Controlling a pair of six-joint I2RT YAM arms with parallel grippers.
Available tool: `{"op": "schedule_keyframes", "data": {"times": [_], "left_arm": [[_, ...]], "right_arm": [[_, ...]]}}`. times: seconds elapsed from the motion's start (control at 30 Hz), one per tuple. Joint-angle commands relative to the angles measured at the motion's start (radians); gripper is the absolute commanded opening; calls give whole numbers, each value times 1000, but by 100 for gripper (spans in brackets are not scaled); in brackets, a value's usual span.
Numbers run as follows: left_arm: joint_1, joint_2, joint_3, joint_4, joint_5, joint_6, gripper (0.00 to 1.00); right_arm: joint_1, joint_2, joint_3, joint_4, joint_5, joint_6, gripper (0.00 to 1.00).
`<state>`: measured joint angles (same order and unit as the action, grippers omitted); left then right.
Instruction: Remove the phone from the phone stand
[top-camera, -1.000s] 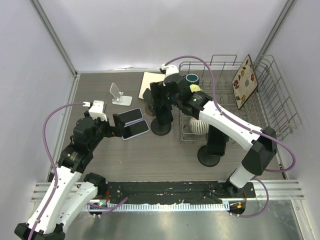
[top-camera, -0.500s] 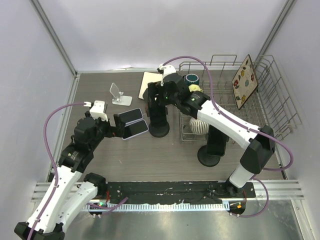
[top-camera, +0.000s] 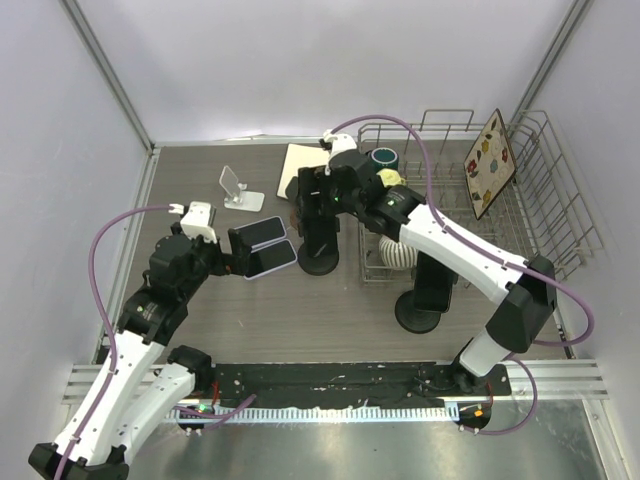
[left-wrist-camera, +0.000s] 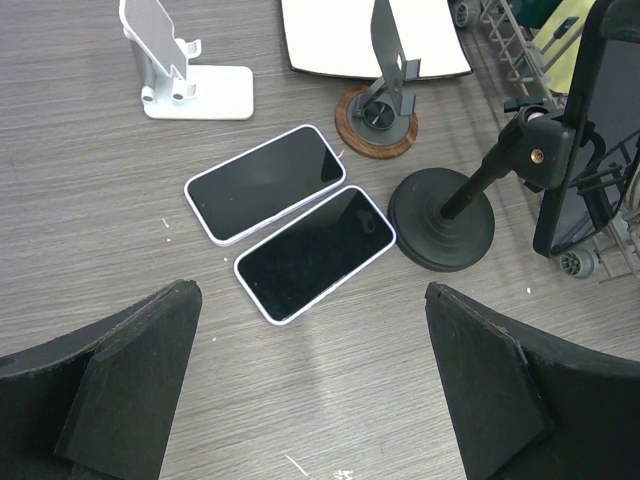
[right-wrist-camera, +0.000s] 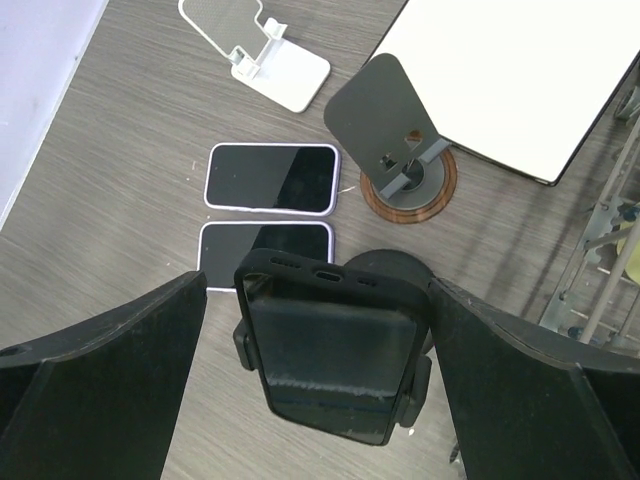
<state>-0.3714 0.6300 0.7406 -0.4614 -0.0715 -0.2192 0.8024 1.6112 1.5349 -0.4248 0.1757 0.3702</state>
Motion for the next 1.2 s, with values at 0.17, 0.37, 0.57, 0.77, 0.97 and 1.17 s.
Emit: {"op": "schedule_keyframes", "data": {"times": [0.17, 0.37, 0.57, 0.77, 0.97, 1.17], "left_arm": [[-6, -18, -1, 43, -14, 20, 100], [-9, -21, -3, 43, -14, 21, 100], [-9, -26, -3, 41, -14, 21, 100], [-11, -27, -4, 41, -16, 21, 100], [-12, -27, -4, 41, -14, 23, 100], [-12, -24, -4, 41, -16, 23, 100]], "right_arm": [[12, -68, -30, 35, 59, 73, 97], [43, -28, -32, 23, 142, 96, 96], [92, 3, -25, 31, 272, 98, 92], [112, 35, -21, 34, 301, 111, 90], [139, 55, -24, 40, 360, 101, 89], [172, 67, -24, 38, 424, 70, 87]]}}
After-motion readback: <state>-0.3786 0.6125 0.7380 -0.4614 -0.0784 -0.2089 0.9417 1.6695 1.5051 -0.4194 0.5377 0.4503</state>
